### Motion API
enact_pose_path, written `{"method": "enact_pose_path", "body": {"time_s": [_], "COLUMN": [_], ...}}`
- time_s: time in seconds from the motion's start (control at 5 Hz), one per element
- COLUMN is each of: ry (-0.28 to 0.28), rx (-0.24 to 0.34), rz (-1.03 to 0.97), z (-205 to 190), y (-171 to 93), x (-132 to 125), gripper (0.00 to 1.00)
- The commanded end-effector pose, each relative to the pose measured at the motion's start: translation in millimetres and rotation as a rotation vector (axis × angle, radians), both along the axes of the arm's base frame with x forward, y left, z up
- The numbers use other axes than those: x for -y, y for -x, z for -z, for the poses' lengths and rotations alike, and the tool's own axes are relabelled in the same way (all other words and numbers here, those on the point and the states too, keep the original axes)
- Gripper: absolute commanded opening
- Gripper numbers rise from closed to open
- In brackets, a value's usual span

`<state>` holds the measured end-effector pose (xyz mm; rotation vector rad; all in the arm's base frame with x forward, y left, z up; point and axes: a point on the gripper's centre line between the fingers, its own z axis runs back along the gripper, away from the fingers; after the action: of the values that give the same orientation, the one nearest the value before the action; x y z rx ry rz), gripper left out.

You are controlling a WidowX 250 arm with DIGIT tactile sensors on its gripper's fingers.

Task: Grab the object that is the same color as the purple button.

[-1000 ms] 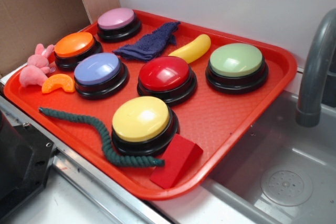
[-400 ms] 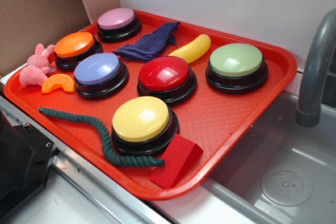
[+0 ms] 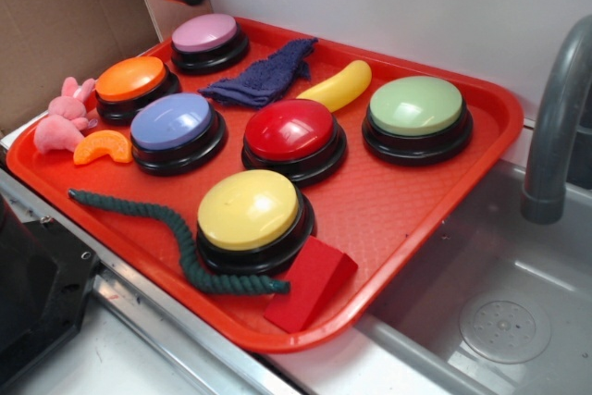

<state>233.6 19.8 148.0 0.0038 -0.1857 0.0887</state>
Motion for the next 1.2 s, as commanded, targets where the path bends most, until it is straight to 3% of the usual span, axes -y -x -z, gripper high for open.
{"method": "enact_pose_path", "body": {"time_s": [0.0,0.2,0.4,1.0], "ry": [0.009,-0.018,-0.035,0.043], "rx": [0.157,0.138,0.102,0.089], "rz": [-0.062,-0.072,-0.089,-0.067], "z": [43,71,87,129], "y": [-63,-86,-92,-107], "x": [-23,-30,-36,-27], "gripper": [1.0,1.0,1.0,1.0]}}
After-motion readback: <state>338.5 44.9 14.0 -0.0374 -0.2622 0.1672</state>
